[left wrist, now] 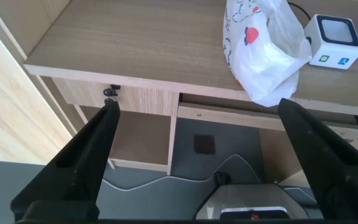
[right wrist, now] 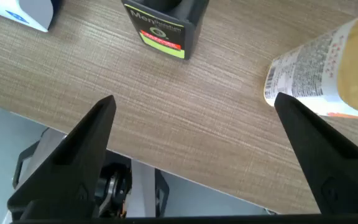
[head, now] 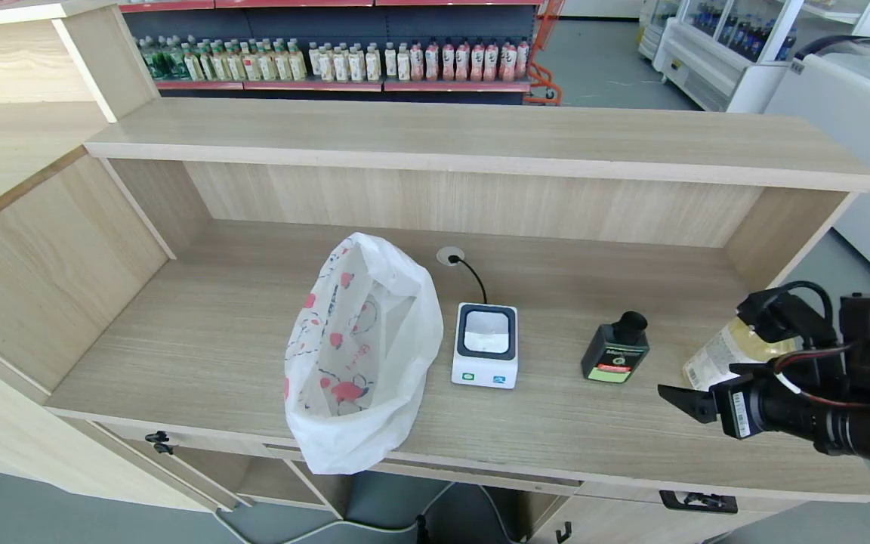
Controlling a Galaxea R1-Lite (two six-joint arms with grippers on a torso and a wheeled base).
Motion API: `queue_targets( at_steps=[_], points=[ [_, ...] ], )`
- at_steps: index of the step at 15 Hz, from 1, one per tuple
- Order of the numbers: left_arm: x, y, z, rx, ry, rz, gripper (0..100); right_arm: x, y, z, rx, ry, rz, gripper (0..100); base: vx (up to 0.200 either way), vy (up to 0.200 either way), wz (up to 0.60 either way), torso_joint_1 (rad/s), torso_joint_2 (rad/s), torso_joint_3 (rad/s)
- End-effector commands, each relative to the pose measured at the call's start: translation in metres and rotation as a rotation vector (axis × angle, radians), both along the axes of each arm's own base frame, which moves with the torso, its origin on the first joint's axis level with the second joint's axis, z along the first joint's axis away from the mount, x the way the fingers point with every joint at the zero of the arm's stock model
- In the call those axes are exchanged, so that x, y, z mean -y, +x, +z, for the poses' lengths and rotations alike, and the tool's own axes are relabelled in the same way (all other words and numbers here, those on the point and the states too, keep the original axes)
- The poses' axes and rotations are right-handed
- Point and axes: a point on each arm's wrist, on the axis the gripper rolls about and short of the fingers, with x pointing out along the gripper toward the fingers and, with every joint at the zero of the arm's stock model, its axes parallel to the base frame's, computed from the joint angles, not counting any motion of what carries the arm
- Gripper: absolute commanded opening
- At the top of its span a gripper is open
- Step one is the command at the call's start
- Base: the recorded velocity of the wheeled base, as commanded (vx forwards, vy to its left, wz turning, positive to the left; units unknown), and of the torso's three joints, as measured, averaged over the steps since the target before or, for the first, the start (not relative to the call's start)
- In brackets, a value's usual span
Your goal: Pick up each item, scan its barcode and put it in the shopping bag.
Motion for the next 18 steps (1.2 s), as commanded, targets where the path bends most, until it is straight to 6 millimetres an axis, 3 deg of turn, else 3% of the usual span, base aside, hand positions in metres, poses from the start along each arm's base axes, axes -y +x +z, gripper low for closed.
queue_targets(
  at_steps=[1,6,10,15,18],
  points=[
    [0.0,0.0,0.0,0.001,0.0,0.001,100,-0.009,0.03,-0.027,-0.067,-0.006,0.026,100,0.0,0.0,0.0,0.0,0.0,0.0],
    [0.0,0.0,0.0,0.0,0.0,0.001,100,-0.013,0.052,-0.042,-0.034,0.048,0.11,100,0.0,0.0,0.0,0.0,0.0,0.0],
    [0.0,0.0,0.0,0.0,0.0,0.001,100,-0.014,0.063,-0.042,0.057,0.083,0.147,100,0.0,0.0,0.0,0.0,0.0,0.0],
    [0.0,0.0,0.0,0.0,0.0,0.0,100,-0.017,0.081,-0.052,0.179,0.141,0.305,100,0.0,0.0,0.0,0.0,0.0,0.0],
    [0.0,0.0,0.0,0.001,0.0,0.0,100,-0.009,0.093,-0.062,0.223,0.08,0.408,100,0.0,0.0,0.0,0.0,0.0,0.0]
  ],
)
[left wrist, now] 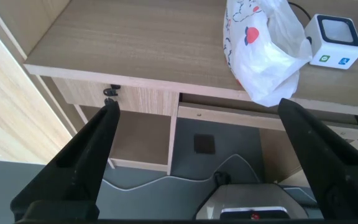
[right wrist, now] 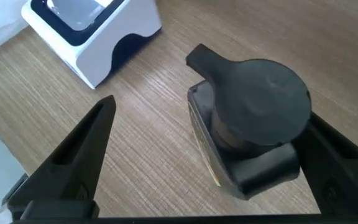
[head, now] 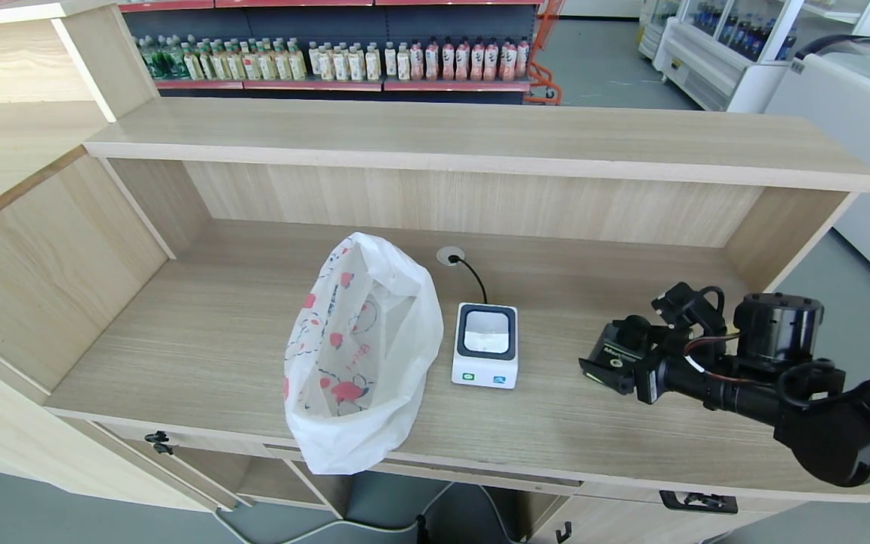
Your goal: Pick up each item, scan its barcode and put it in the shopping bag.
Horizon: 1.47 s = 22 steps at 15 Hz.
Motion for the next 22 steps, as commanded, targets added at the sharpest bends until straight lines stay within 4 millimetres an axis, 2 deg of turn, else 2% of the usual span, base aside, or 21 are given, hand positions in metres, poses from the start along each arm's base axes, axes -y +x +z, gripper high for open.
queue_targets(
  at_steps=[1,5,13,14,18,22],
  points=[
    [0.0,0.0,0.0,0.001,0.0,0.001,100,0.007,0.01,-0.01,-0.003,-0.022,-0.001,100,0.0,0.0,0.0,0.0,0.0,0.0],
    [0.0,0.0,0.0,0.001,0.0,0.001,100,0.015,0.012,-0.019,-0.008,-0.051,0.005,100,0.0,0.0,0.0,0.0,0.0,0.0],
    [0.0,0.0,0.0,0.001,0.0,0.0,100,0.013,0.016,-0.03,-0.009,-0.015,0.103,100,0.0,0.0,0.0,0.0,0.0,0.0],
    [0.0,0.0,0.0,0.002,0.0,0.001,100,0.013,0.016,-0.032,-0.007,-0.016,0.104,0,0.0,0.0,0.0,0.0,0.0,0.0],
    [0.0,0.0,0.0,0.002,0.0,0.001,100,0.013,0.016,-0.029,0.011,-0.015,0.103,0,0.0,0.0,0.0,0.0,0.0,0.0],
    [0.0,0.0,0.0,0.002,0.0,0.0,100,0.014,0.008,-0.004,0.097,0.014,0.095,0,0.0,0.0,0.0,0.0,0.0,0.0]
  ],
)
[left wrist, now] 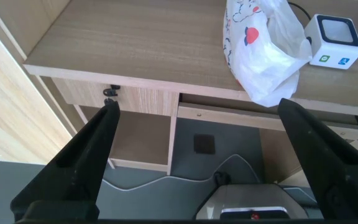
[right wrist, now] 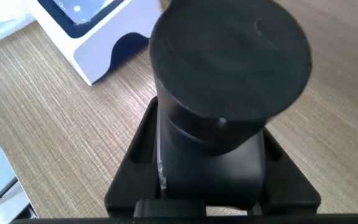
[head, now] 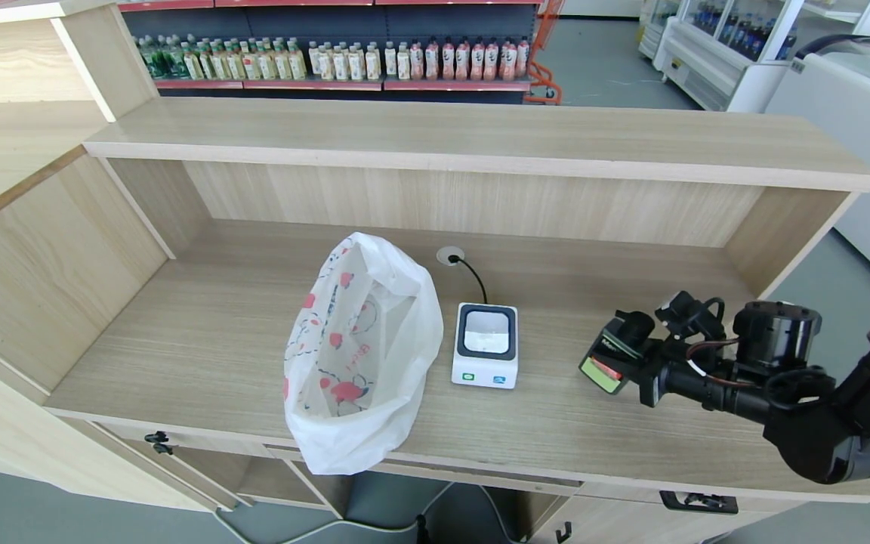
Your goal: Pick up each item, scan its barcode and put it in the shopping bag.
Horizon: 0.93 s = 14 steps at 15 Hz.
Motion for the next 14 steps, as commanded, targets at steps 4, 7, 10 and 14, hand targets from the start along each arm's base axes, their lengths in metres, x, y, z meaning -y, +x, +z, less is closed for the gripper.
queue_targets(
  at_steps=[4,7,10,14],
  points=[
    [0.0,0.0,0.0,0.0,0.0,0.002,100,0.002,-0.055,0.09,0.187,0.069,0.034,0,0.0,0.0,0.0,0.0,0.0,0.0],
    [0.0,0.0,0.0,0.001,0.0,0.0,100,0.006,-0.098,0.136,0.289,0.06,0.047,0,0.0,0.0,0.0,0.0,0.0,0.0],
    [0.0,0.0,0.0,0.0,0.0,0.0,100,0.011,-0.138,0.159,0.804,-0.414,0.14,0,0.0,0.0,0.0,0.0,0.0,0.0],
    [0.0,0.0,0.0,0.0,0.0,0.0,100,0.003,-0.142,0.14,1.207,-0.7,0.552,0,0.0,0.0,0.0,0.0,0.0,0.0]
  ],
)
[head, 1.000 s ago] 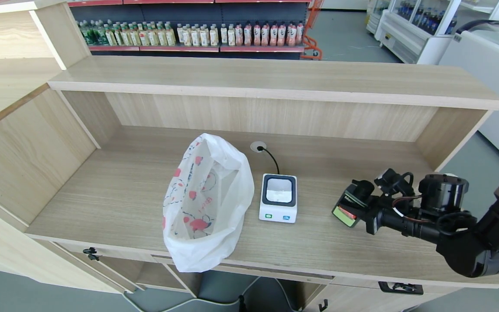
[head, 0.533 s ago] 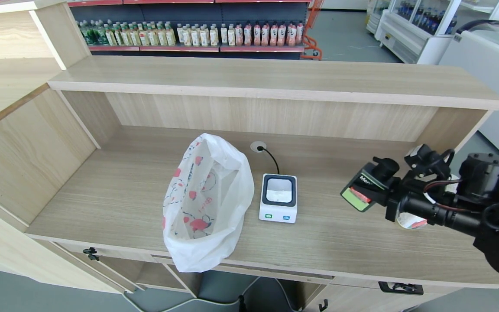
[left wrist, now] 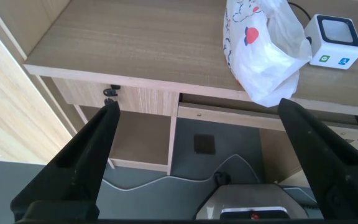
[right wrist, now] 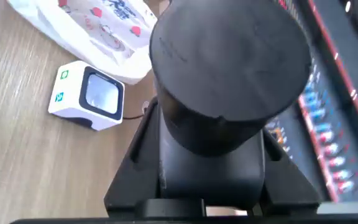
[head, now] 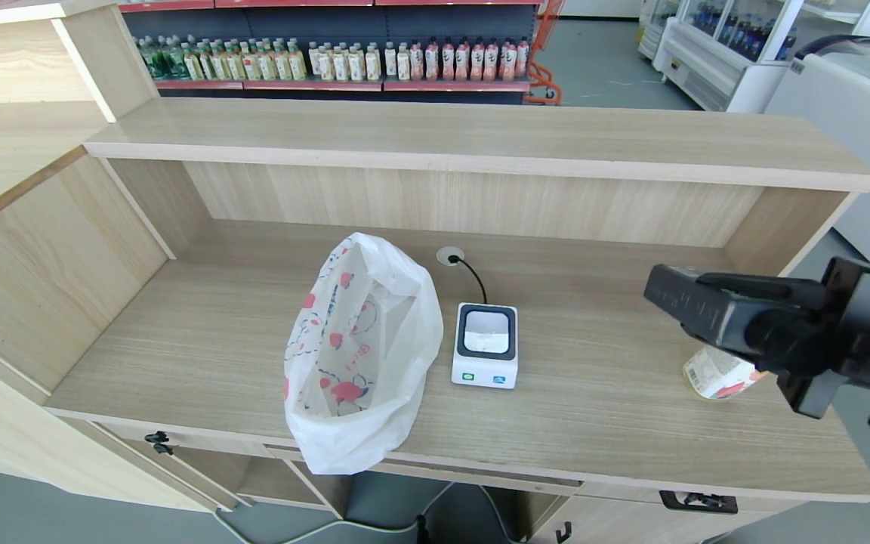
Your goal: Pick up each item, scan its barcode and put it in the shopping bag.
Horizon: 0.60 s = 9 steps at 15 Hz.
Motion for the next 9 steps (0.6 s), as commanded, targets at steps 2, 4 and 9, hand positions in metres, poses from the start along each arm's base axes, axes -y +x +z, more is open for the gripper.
queue_targets(
  at_steps=[2,4,9],
  points=[
    [0.0,0.0,0.0,0.001,0.0,-0.001,100,-0.01,-0.023,0.004,0.286,-0.161,0.167,0,0.0,0.0,0.0,0.0,0.0,0.0],
    [0.0,0.0,0.0,0.0,0.0,-0.001,100,-0.031,-0.029,0.007,0.542,-0.253,0.223,0,0.0,0.0,0.0,0.0,0.0,0.0],
    [0.0,0.0,0.0,0.001,0.0,0.001,100,-0.077,-0.045,0.024,1.133,-0.202,0.393,0,0.0,0.0,0.0,0.0,0.0,0.0]
  ],
)
